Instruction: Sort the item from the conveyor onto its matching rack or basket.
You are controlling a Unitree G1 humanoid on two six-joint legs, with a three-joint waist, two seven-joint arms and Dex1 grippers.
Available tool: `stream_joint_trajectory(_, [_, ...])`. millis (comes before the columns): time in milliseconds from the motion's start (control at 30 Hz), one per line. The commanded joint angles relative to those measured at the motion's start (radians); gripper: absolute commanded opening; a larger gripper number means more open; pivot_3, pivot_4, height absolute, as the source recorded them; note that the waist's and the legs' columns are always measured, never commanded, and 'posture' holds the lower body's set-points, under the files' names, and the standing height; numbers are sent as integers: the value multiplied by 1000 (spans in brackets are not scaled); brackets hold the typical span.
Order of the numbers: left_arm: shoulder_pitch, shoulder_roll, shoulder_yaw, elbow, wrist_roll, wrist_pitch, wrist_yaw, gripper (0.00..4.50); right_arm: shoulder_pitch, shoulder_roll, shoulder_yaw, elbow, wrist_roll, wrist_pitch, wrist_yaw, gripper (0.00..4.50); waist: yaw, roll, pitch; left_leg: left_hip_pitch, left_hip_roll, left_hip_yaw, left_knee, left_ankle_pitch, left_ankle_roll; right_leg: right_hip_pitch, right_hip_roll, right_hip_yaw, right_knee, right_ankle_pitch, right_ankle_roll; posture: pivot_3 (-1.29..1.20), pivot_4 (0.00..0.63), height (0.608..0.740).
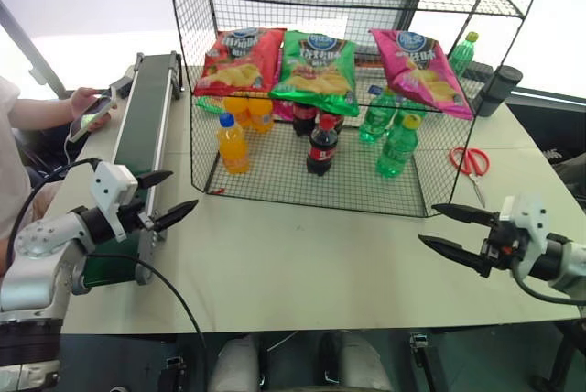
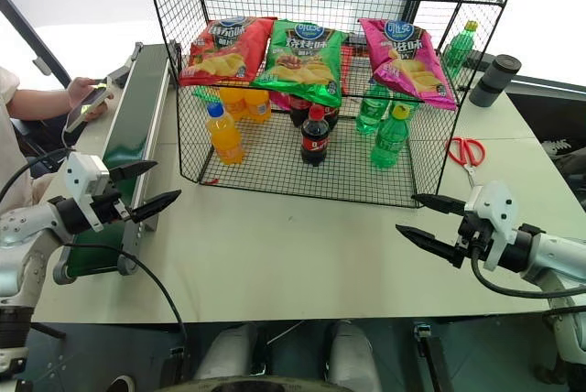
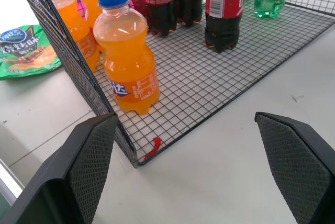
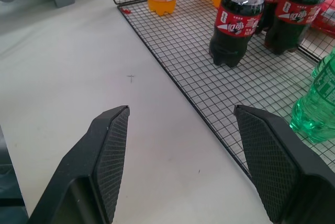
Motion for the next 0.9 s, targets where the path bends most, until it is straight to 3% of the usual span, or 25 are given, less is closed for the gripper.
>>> stream_joint_trajectory(33, [-6, 19, 25, -21, 1, -31, -11, 4500, -8, -15, -9, -4, -2, -21, 5, 3319, 0, 0, 0, 0, 0, 0, 0, 0, 0, 0, 0, 0, 0, 0, 0, 0, 150, 740])
stream_joint_trajectory(900, [-39, -10, -11, -17, 15, -25, 20, 4500, -30, -10, 24, 30, -44, -55, -8, 3319, 0, 0, 0, 1, 0, 0, 0, 0, 0, 0, 0, 0, 1, 0, 0, 0, 150, 740])
